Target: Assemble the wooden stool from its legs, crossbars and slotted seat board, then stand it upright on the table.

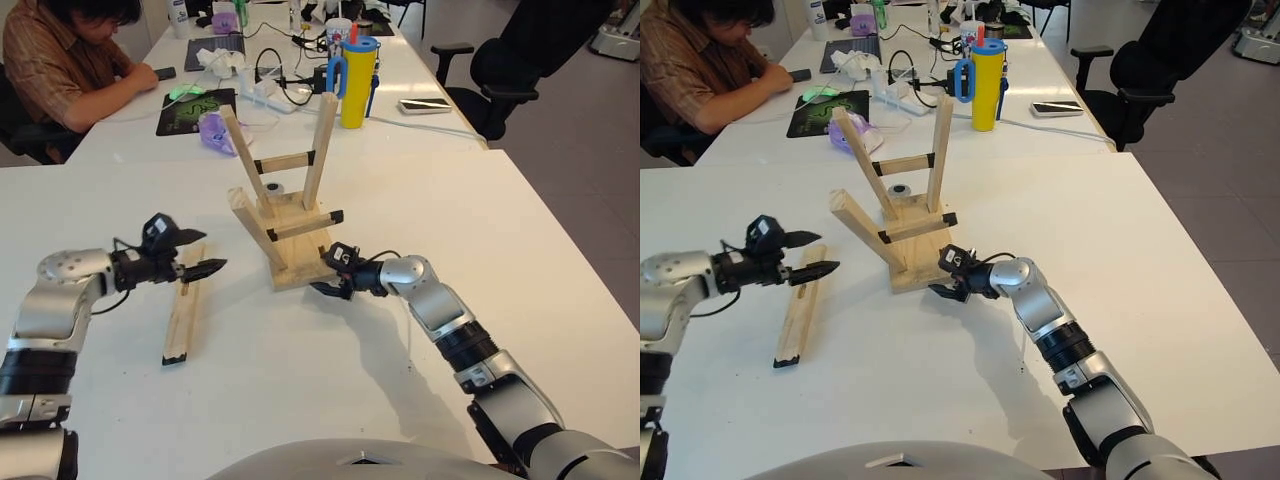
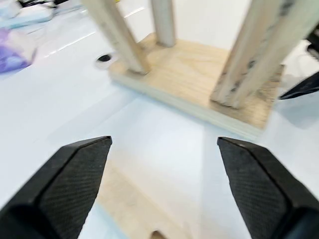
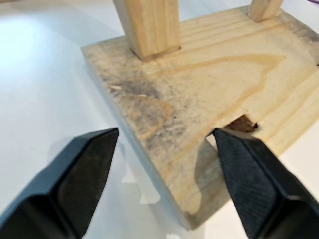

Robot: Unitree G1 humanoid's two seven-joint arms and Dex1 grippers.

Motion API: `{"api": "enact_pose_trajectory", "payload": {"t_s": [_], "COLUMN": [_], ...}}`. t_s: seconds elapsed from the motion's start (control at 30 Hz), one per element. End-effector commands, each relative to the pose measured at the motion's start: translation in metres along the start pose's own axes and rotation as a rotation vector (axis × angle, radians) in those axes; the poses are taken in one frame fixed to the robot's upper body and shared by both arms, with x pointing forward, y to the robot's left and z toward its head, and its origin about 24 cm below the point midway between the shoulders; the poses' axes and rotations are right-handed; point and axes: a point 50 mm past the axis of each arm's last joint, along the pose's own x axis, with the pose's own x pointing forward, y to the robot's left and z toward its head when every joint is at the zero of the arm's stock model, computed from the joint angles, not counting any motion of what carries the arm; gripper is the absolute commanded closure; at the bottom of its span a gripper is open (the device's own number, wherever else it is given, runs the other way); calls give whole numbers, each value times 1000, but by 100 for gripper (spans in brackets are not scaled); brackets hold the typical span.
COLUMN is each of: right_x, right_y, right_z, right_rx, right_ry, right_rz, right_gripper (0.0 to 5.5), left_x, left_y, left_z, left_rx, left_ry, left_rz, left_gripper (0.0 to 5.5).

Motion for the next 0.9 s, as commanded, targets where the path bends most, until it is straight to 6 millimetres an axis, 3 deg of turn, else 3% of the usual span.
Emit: {"api": "enact_pose_trajectory", "payload": {"t_s": [0.03,0.2,0.37,0.5,0.6,0.83,0.9], "right_x": [12,12,10,13,10,-10,-18], "right_y": [44,46,50,49,46,35,34], "right_z": [-32,-30,-26,-20,-4,27,30], "right_rx": [285,366,398,378,333,343,370], "right_ry": [83,80,67,42,-48,-308,-351], "right_rz": [51,-70,-109,-101,-88,-115,-108], "right_gripper": [198,198,198,198,198,198,198], "left_x": [-2,-40,-65,-59,-55,-46,-47], "left_y": [-30,-77,-84,-96,-106,-120,-122], "left_z": [-19,-41,-40,-51,-58,-82,-88], "left_rx": [-235,-250,-209,-260,-322,-418,-437], "left_ry": [-39,135,214,271,283,343,361], "left_rz": [268,390,497,449,439,466,480], "left_gripper": [158,158,158,158,158,158,184]}}
